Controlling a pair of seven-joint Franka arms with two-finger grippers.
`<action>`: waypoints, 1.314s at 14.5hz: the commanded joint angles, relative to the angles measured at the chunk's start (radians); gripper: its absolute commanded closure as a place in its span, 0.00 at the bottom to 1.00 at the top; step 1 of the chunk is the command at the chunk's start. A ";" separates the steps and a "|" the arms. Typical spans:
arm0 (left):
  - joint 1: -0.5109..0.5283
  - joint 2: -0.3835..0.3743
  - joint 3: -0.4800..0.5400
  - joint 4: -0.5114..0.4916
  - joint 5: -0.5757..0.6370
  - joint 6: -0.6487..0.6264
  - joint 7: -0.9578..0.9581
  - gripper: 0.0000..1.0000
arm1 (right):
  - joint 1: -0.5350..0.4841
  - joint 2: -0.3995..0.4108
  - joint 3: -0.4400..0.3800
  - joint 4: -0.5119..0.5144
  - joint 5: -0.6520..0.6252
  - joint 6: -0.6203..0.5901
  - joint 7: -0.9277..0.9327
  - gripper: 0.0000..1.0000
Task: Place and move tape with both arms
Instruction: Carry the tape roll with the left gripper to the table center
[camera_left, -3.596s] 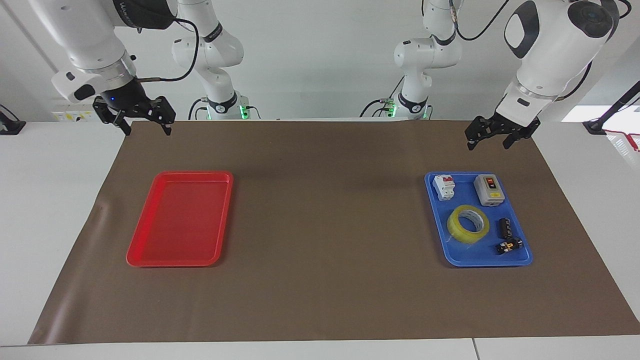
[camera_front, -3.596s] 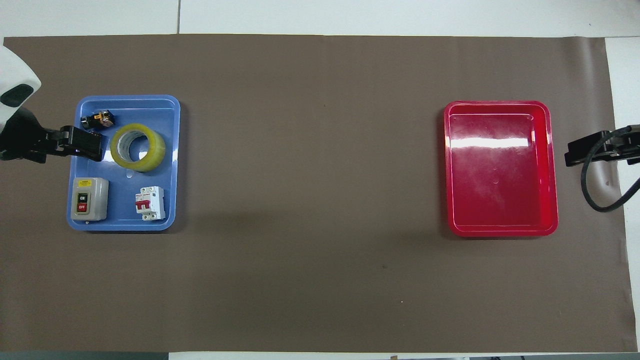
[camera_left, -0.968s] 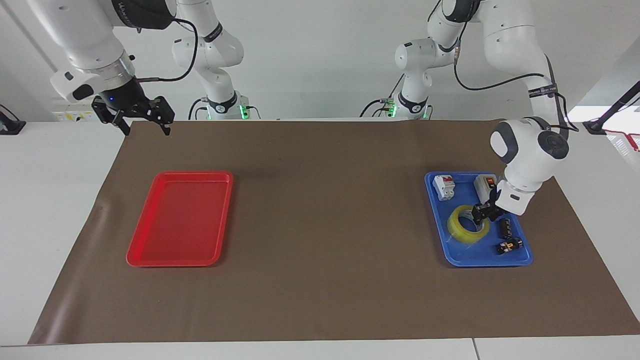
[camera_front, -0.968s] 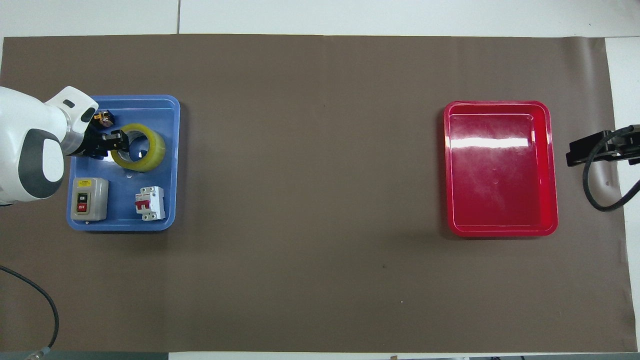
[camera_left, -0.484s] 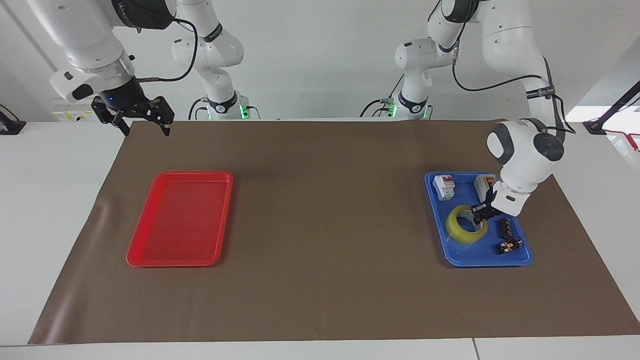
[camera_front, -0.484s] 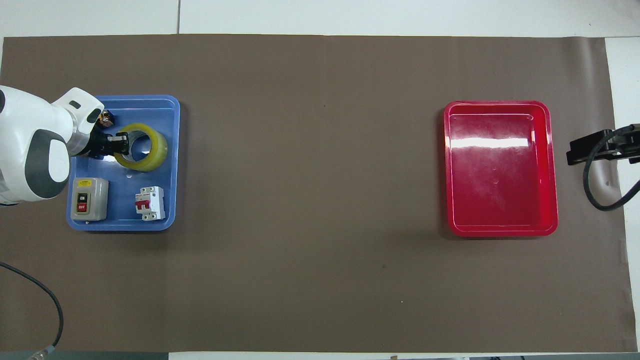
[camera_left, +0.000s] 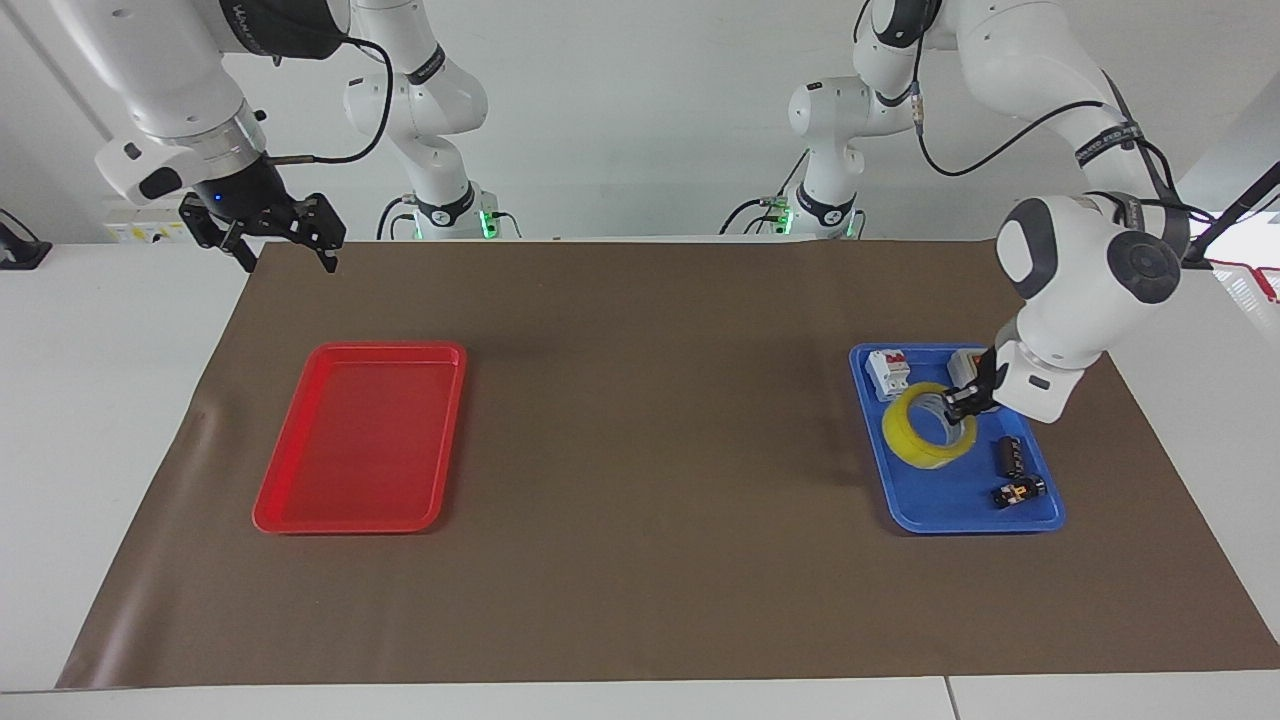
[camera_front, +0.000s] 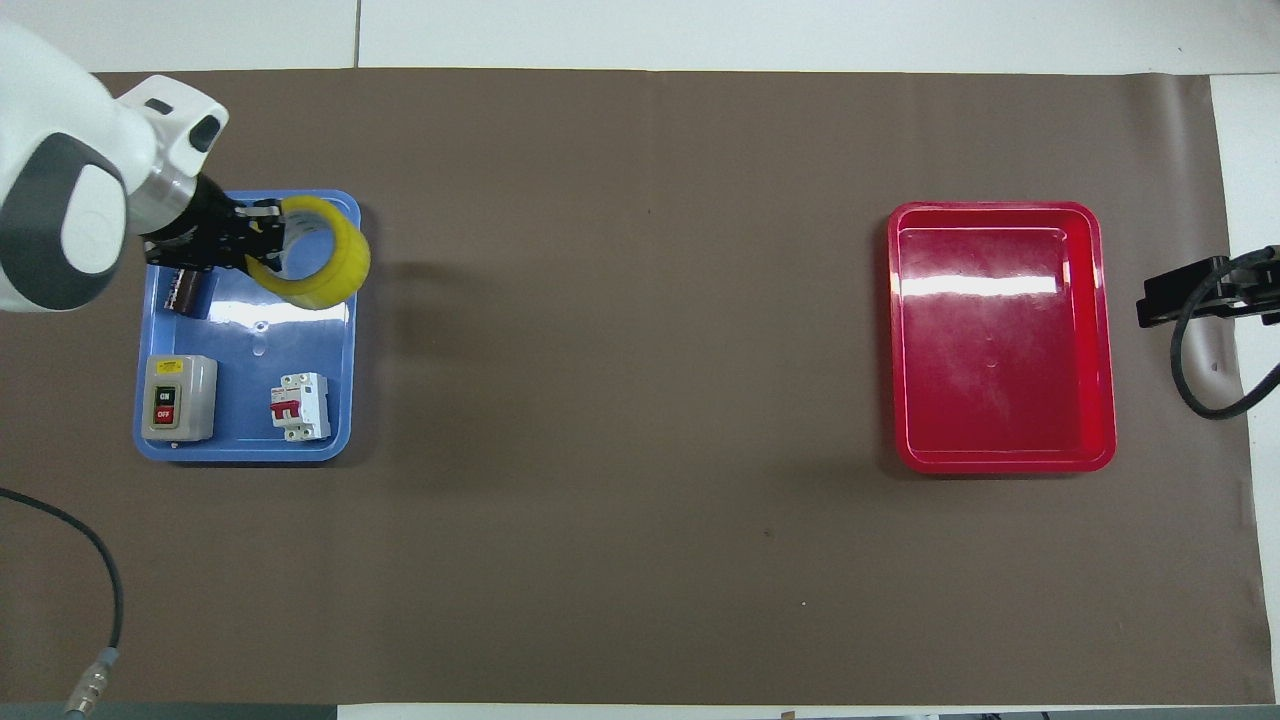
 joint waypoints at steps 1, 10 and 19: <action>-0.161 0.037 0.014 0.035 0.008 0.023 -0.202 1.00 | -0.002 -0.001 0.000 -0.005 0.000 0.022 -0.004 0.00; -0.446 0.166 0.014 -0.075 0.011 0.310 -0.590 1.00 | -0.001 -0.015 0.000 -0.042 0.001 0.051 -0.004 0.00; -0.314 0.021 0.019 -0.048 0.045 0.122 -0.468 0.00 | -0.004 -0.016 -0.002 -0.045 0.021 0.051 -0.010 0.00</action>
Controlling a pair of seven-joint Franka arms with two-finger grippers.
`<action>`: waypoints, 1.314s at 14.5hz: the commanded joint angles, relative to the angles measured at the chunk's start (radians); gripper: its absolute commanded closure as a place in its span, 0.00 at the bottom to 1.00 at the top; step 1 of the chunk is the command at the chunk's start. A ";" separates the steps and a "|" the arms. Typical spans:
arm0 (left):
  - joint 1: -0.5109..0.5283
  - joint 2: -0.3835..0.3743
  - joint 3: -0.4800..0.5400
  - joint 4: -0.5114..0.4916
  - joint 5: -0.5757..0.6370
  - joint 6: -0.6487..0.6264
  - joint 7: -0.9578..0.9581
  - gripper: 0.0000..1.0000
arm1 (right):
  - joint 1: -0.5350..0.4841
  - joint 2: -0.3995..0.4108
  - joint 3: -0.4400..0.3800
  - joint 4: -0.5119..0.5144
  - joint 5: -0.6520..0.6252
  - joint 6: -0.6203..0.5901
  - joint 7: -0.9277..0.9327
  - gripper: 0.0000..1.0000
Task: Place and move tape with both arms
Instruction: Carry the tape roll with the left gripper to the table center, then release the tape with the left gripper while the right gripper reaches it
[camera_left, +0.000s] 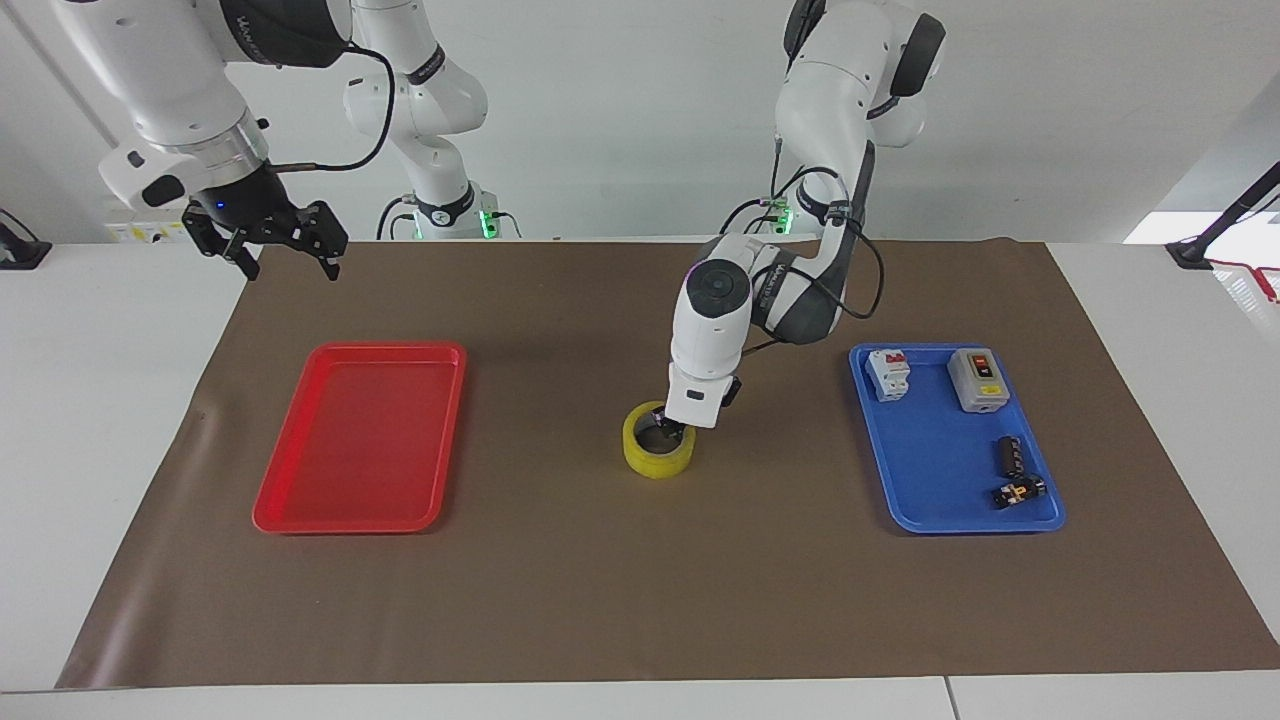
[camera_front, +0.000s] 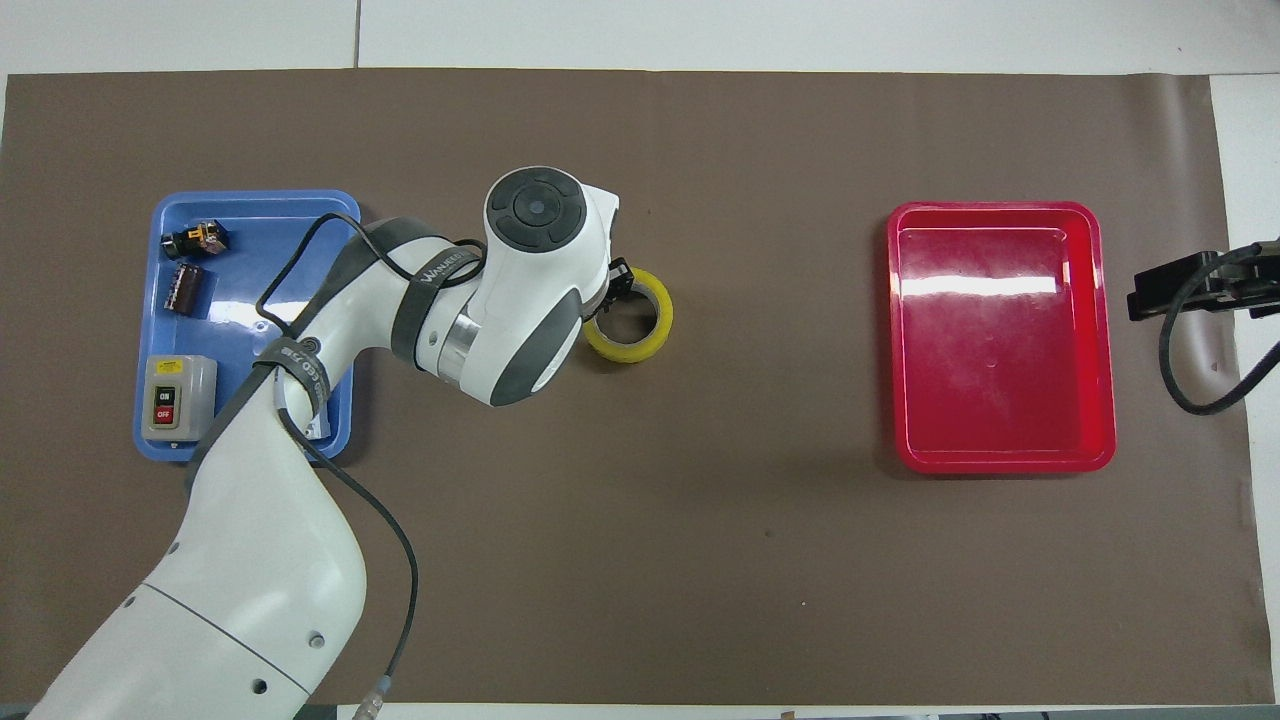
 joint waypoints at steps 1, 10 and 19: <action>0.140 -0.163 -0.004 -0.028 0.023 -0.162 0.187 0.00 | -0.004 -0.018 0.000 -0.026 0.014 0.019 -0.011 0.00; 0.473 -0.442 -0.001 -0.082 0.014 -0.481 0.903 0.00 | 0.232 0.176 0.011 -0.040 0.014 0.287 0.095 0.00; 0.489 -0.494 -0.009 -0.134 0.013 -0.459 0.902 0.00 | 0.540 0.471 0.012 -0.025 0.009 0.706 0.538 0.00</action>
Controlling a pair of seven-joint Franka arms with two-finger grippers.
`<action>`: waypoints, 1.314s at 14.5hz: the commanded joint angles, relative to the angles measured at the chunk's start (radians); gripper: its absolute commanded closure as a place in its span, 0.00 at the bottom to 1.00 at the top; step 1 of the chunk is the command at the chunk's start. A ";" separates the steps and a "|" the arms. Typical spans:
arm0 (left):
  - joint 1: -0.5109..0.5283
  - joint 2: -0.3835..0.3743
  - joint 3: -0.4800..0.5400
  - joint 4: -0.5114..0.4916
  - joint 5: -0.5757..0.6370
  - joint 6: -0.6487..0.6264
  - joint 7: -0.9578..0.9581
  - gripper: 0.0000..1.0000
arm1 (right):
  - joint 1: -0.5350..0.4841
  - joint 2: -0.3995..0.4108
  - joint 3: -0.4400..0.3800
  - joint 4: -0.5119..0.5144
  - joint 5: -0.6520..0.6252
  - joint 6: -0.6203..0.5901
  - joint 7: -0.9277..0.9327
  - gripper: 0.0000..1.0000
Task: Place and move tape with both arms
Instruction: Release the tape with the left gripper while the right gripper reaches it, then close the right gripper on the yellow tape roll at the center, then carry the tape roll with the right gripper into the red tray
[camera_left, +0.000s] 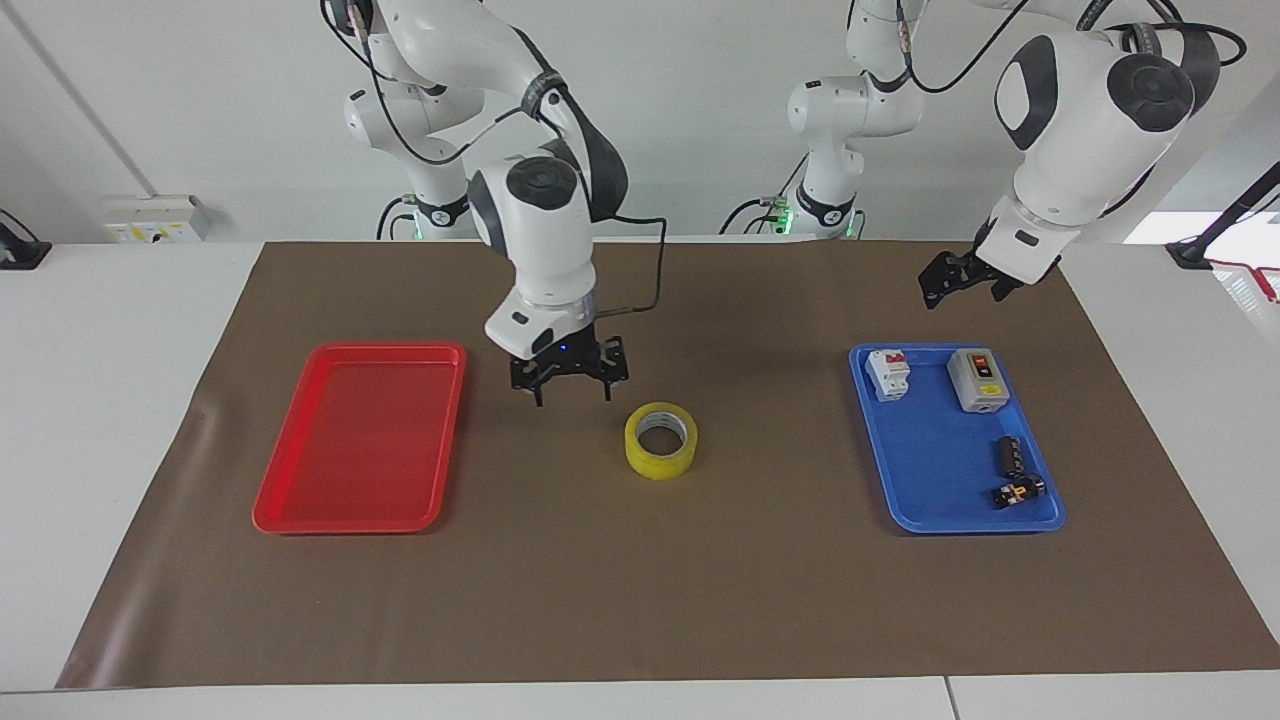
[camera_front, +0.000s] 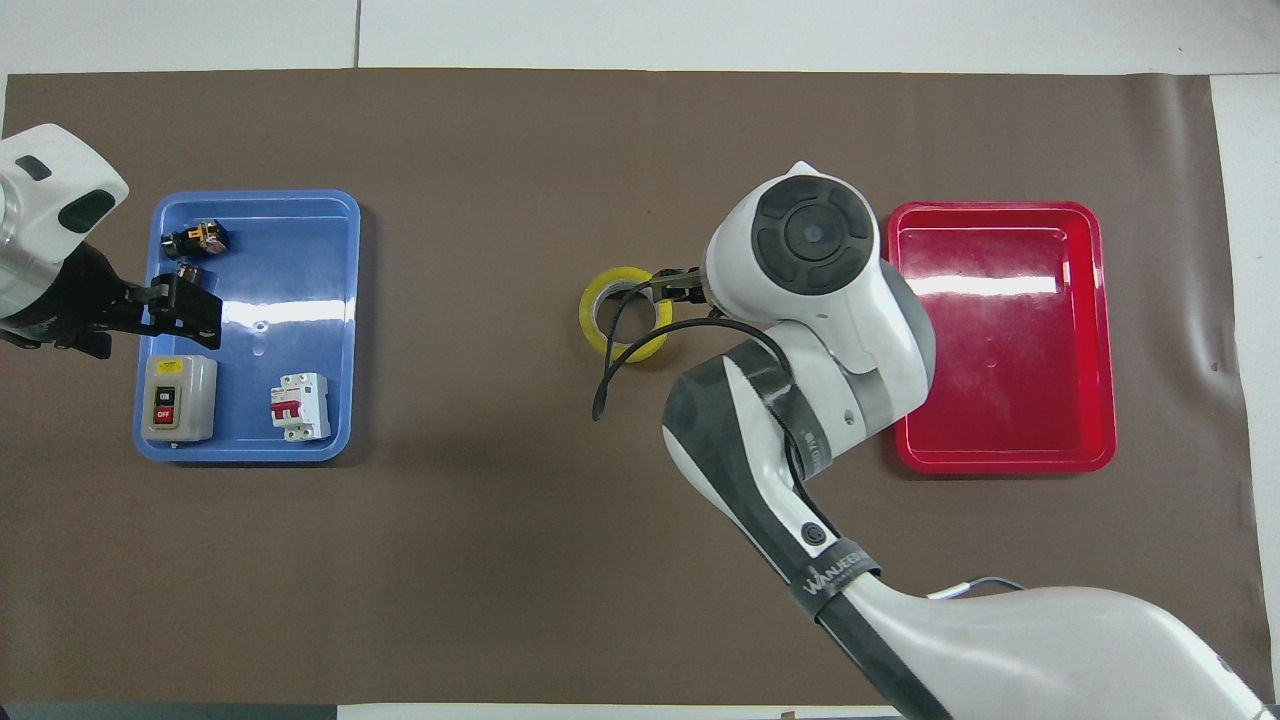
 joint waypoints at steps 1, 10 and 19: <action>0.013 -0.038 -0.008 -0.036 0.008 0.039 0.013 0.00 | 0.040 0.090 -0.005 0.028 0.004 0.089 0.031 0.00; 0.012 -0.064 0.000 -0.027 0.008 0.043 0.009 0.00 | 0.026 0.132 -0.005 -0.124 0.005 0.334 -0.099 0.00; 0.012 -0.072 0.000 -0.027 0.008 0.043 0.009 0.00 | 0.037 0.135 -0.002 -0.112 0.010 0.319 -0.088 1.00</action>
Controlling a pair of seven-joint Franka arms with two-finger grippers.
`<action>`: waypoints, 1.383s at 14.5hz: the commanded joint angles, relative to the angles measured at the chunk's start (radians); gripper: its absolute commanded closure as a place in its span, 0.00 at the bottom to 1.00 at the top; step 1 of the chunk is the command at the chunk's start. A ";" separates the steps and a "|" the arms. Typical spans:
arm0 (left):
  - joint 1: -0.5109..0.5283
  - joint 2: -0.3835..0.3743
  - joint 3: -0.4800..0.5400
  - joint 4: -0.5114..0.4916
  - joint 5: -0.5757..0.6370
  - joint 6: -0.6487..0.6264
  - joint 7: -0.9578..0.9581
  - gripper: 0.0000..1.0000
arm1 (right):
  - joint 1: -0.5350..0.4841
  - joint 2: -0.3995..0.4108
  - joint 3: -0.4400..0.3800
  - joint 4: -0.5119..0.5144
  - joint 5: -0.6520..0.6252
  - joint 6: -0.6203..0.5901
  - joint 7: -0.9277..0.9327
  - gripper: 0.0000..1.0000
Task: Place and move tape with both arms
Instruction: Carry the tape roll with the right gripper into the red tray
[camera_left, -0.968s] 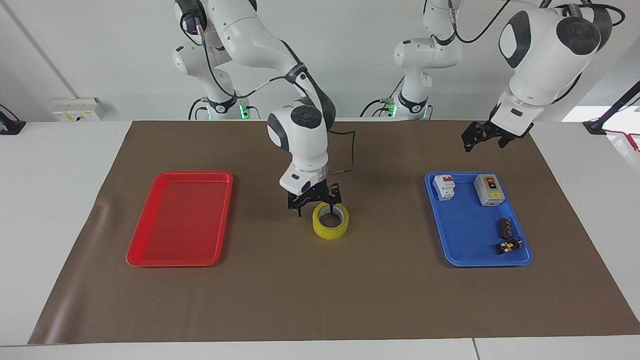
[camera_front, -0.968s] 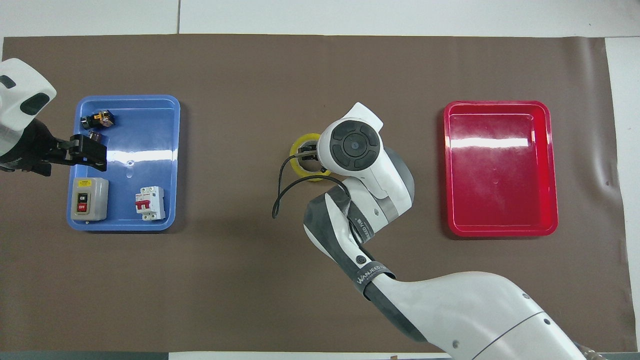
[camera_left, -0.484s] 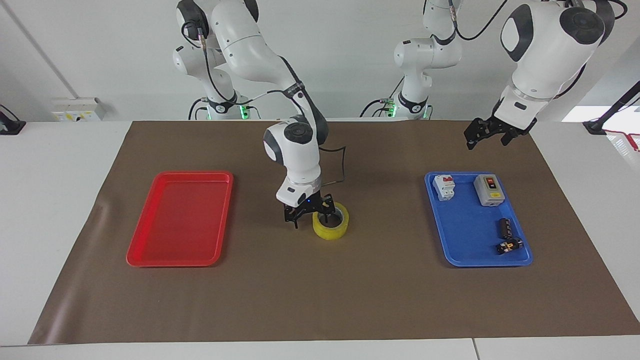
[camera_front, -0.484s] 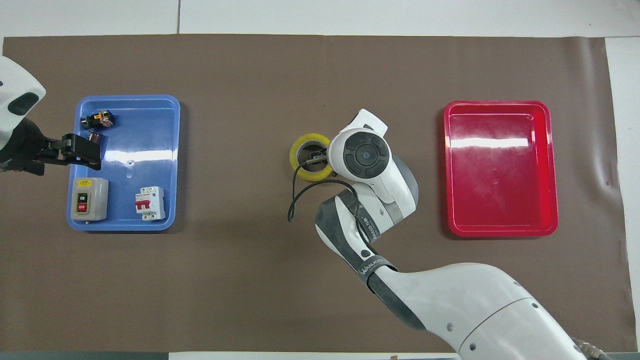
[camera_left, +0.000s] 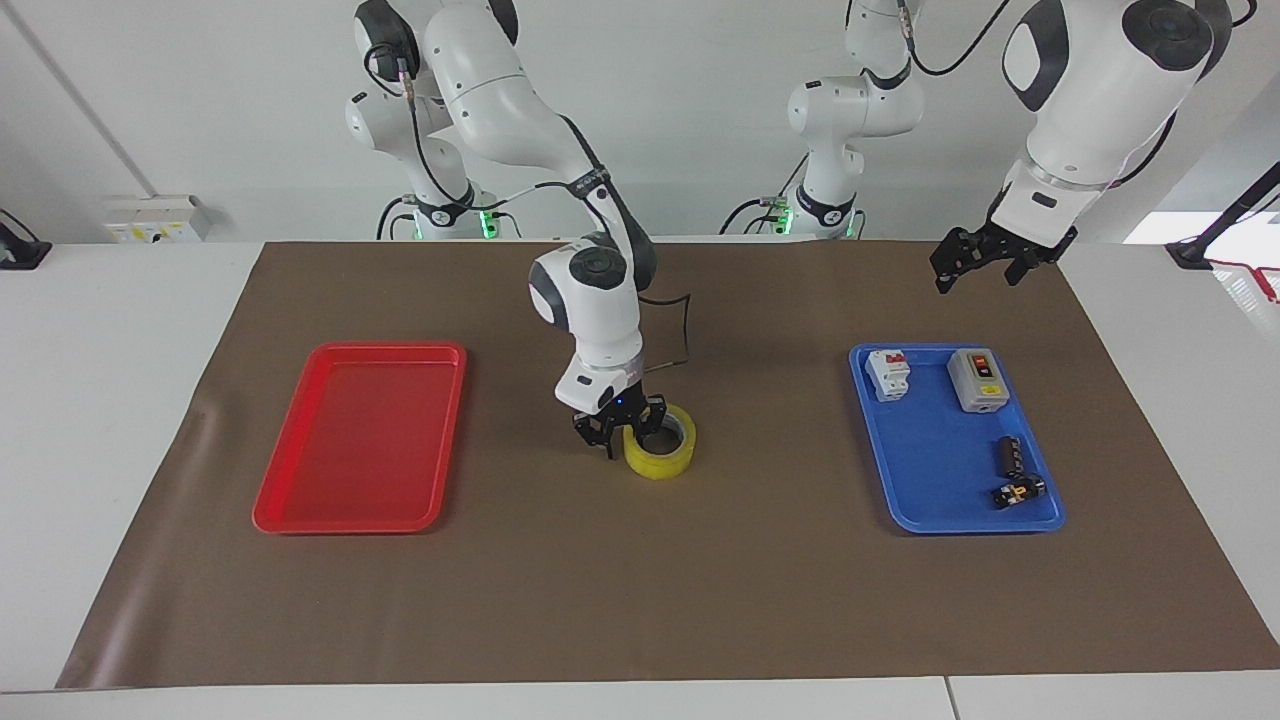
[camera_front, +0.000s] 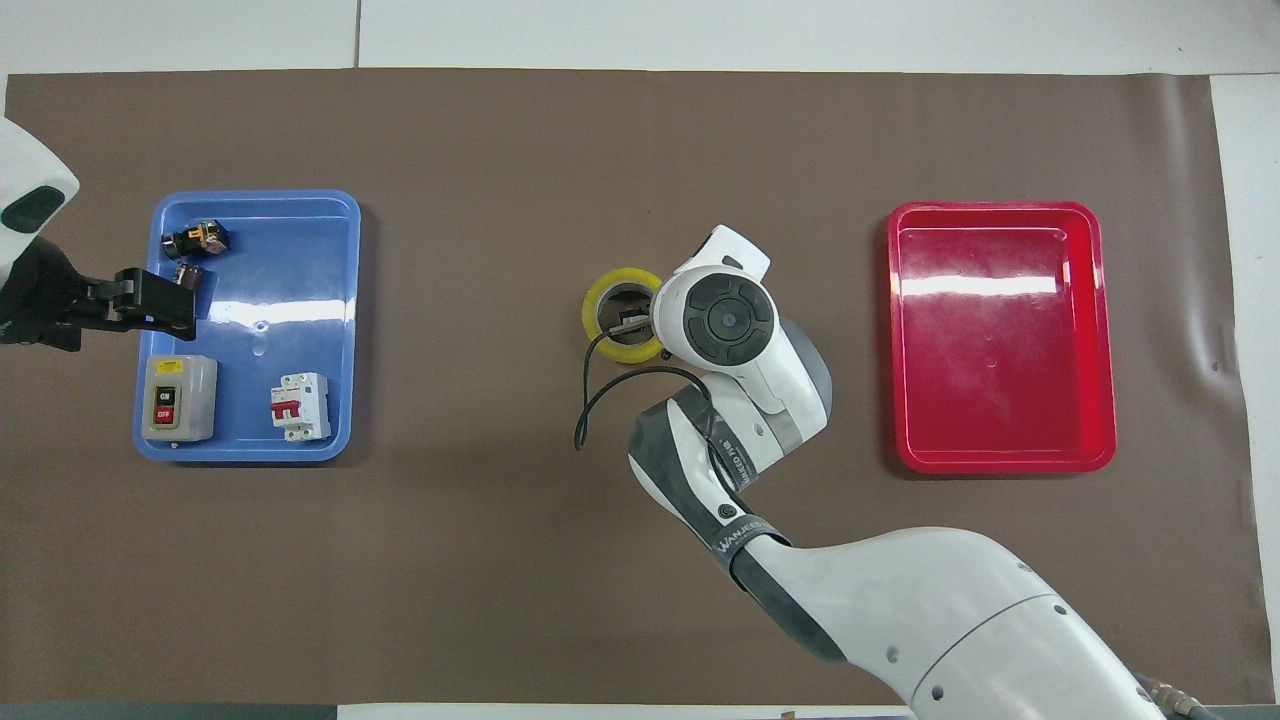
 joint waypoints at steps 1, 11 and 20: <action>0.010 -0.023 -0.003 -0.027 0.008 0.019 0.009 0.00 | -0.008 -0.005 0.003 0.015 0.010 -0.038 -0.010 1.00; 0.010 -0.023 -0.003 -0.027 0.008 0.019 0.009 0.00 | -0.363 -0.310 -0.005 0.023 -0.013 -0.567 -0.465 1.00; 0.010 -0.023 -0.003 -0.027 0.008 0.019 0.009 0.00 | -0.641 -0.411 -0.003 -0.387 -0.011 -0.143 -0.810 1.00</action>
